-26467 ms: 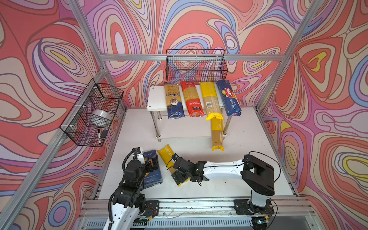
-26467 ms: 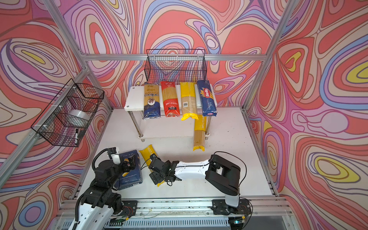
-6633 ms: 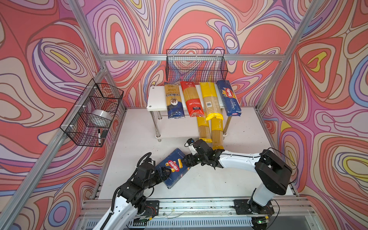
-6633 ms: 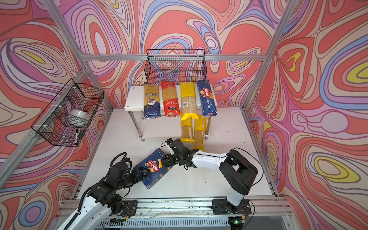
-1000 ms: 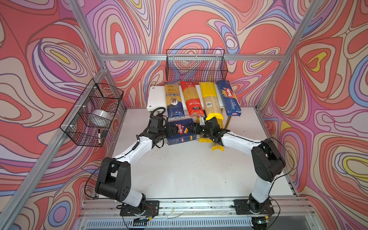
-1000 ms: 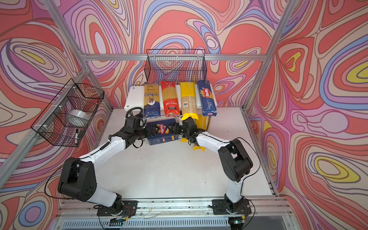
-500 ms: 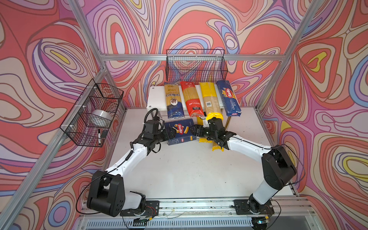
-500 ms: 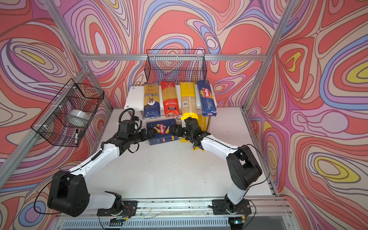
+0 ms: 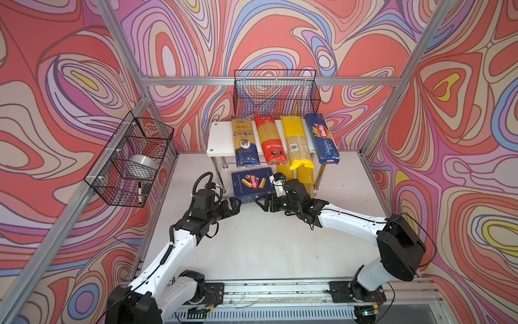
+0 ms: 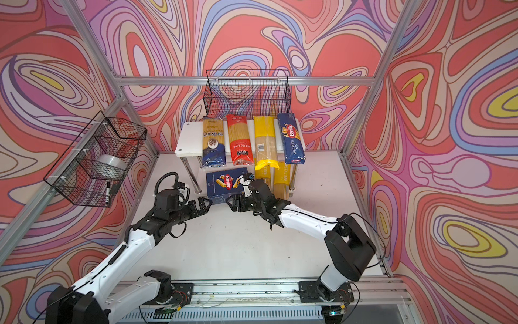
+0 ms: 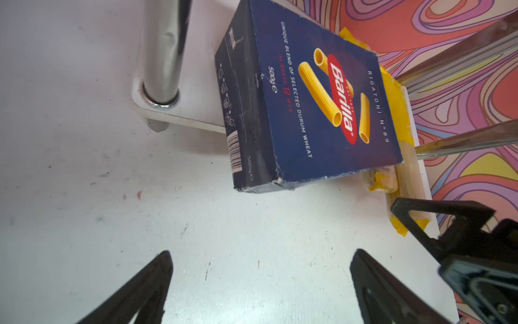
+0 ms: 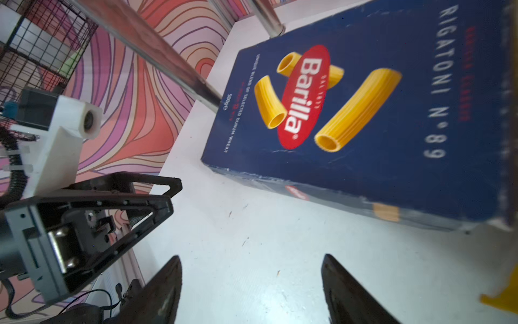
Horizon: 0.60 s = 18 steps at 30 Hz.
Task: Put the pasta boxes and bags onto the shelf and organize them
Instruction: 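Set the box upright on the lower shelf and open both grippers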
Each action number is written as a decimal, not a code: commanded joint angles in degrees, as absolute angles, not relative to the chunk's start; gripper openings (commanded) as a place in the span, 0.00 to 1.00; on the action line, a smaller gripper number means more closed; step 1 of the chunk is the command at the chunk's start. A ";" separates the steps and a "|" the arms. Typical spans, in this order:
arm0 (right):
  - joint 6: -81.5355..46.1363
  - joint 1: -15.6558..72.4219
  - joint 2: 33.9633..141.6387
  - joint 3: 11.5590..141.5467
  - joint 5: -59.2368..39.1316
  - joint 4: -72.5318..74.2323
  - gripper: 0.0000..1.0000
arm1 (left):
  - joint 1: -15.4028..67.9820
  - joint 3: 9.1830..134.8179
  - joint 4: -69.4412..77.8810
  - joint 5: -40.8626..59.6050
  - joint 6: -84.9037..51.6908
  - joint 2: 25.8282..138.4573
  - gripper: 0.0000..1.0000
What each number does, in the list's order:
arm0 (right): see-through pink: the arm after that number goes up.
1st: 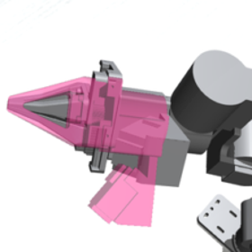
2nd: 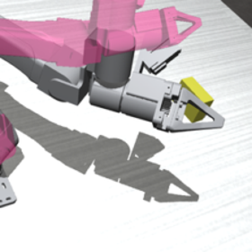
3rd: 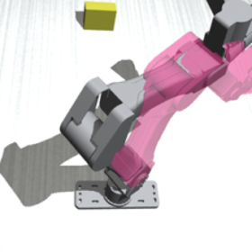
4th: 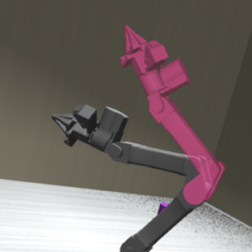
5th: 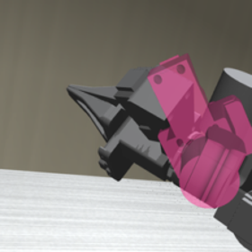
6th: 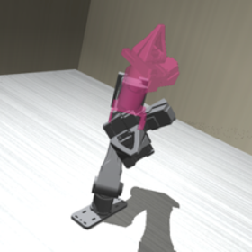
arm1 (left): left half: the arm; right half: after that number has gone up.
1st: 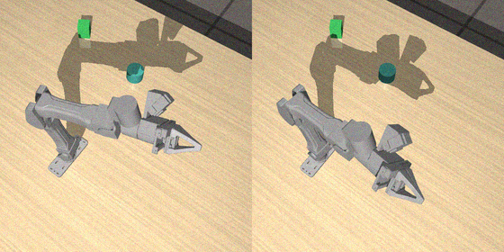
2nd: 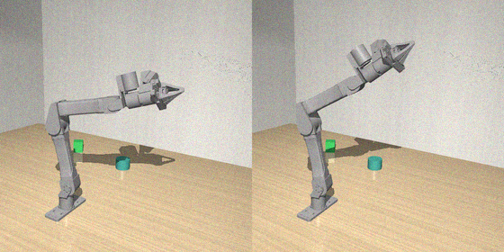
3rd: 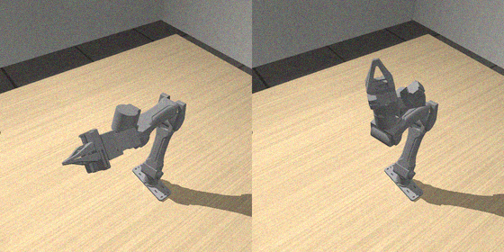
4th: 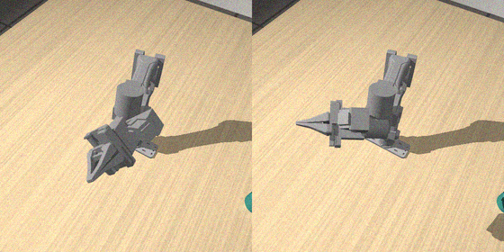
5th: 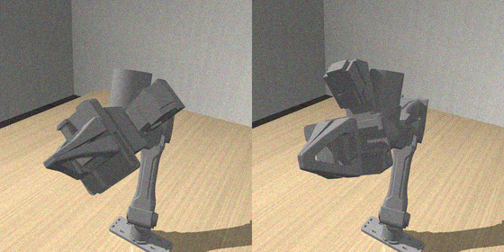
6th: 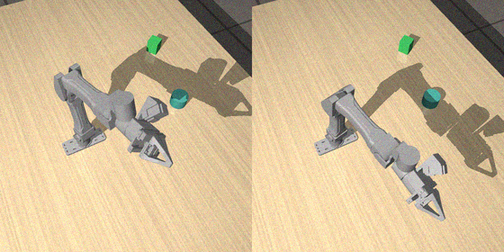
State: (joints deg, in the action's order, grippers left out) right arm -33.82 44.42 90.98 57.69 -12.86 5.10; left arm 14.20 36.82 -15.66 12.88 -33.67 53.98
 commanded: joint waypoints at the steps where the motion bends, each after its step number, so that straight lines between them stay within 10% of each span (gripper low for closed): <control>1: -35.94 46.07 93.09 57.18 -11.18 9.73 0.80 | 13.99 34.34 -24.35 8.10 -33.68 46.78 1.00; 18: -36.57 47.22 108.76 69.35 -16.44 15.68 0.80 | 13.95 25.85 -29.54 7.96 -36.48 32.34 1.00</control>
State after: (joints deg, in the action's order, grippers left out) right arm -37.10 47.03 107.18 66.83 -15.35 14.55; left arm 14.20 27.73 -28.97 7.64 -34.76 33.06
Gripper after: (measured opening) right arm 0.799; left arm 0.999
